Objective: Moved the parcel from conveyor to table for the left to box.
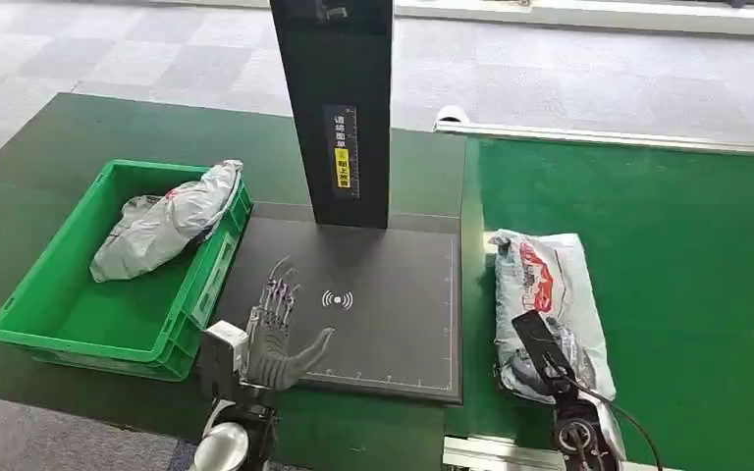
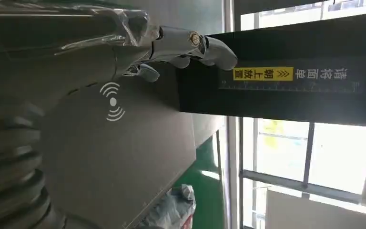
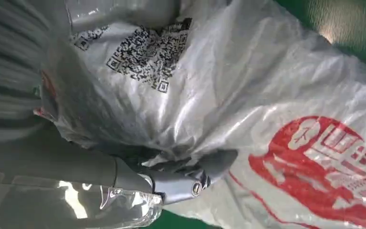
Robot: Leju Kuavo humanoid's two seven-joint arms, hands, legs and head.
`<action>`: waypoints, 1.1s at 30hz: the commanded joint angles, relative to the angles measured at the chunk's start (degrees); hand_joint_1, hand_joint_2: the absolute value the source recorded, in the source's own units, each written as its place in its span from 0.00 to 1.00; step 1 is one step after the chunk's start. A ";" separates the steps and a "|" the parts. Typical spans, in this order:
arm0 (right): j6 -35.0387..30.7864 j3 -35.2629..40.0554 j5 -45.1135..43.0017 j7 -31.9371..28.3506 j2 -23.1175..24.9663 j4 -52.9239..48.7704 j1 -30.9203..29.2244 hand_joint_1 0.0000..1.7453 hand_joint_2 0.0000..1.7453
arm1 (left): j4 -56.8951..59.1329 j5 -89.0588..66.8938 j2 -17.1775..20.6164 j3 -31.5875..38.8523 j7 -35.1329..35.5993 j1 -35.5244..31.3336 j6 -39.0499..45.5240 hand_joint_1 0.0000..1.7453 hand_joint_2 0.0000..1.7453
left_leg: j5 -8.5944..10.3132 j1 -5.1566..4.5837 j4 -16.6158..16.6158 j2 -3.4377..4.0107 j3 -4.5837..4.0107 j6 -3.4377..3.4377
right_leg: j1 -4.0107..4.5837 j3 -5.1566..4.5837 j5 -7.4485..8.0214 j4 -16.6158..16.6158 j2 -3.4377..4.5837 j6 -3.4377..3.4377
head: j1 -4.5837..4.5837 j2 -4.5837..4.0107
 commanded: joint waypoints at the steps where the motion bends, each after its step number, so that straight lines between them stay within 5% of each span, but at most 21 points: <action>1: -0.42 0.73 -0.24 0.01 -0.07 3.98 -0.84 1.00 1.00 | 0.62 0.05 0.59 0.86 0.73 0.24 0.07 0.00 1.00 | 0.01 0.06 -0.03 0.01 0.09 -0.02 | 0.07 0.10 0.03 -0.08 0.01 -0.06 | -0.04 0.00; 12: -2.35 0.68 -0.34 -2.41 0.01 -0.35 1.09 1.00 1.00 | 0.44 0.45 0.82 0.63 0.69 0.99 0.62 0.00 1.00 | 0.01 0.07 -0.05 -0.08 0.15 -0.02 | 0.08 0.18 0.02 -0.09 -0.06 -0.05 | -0.02 0.00; 16: -9.91 0.65 -0.55 -11.90 1.44 -7.33 2.52 1.00 1.00 | -0.85 0.61 0.82 1.61 -1.02 2.44 1.52 0.00 1.00 | 0.00 0.03 -0.04 -0.03 0.11 -0.03 | 0.04 0.13 -0.01 -0.05 -0.02 -0.05 | -0.02 0.02; 22: -17.49 9.33 -3.15 -27.93 2.56 -33.92 10.25 1.00 1.00 | -4.88 0.49 1.87 3.52 -4.28 3.65 1.92 0.00 1.00 | -0.08 0.03 0.06 -0.02 -0.24 -0.09 | 0.03 -0.25 -0.07 0.12 0.10 -0.13 | -0.02 0.00; 27: -15.37 20.24 -1.78 -33.75 1.22 -36.08 10.00 1.00 1.00 | -7.25 0.06 2.60 4.16 -5.41 3.28 2.51 0.00 1.00 | -0.08 0.05 0.04 0.16 -0.32 -0.06 | 0.06 -0.39 -0.01 0.09 0.24 -0.09 | -0.07 0.00; 30: -7.24 26.24 -8.53 -35.50 0.96 -33.53 9.93 1.00 1.00 | -7.59 -0.87 2.52 4.03 -6.15 3.06 2.92 0.00 1.00 | -0.02 0.06 -0.02 0.07 -0.28 -0.05 | 0.08 -0.32 0.01 0.02 0.14 -0.08 | -0.04 0.00; 33: -8.16 27.34 -8.46 -35.90 1.30 -31.86 9.91 1.00 1.00 | -7.77 -0.86 2.49 4.05 -6.16 2.87 2.93 0.00 1.00 | -0.02 0.13 -0.09 0.12 -0.19 -0.06 | 0.15 -0.20 0.05 -0.10 0.17 -0.11 | -0.04 0.00</action>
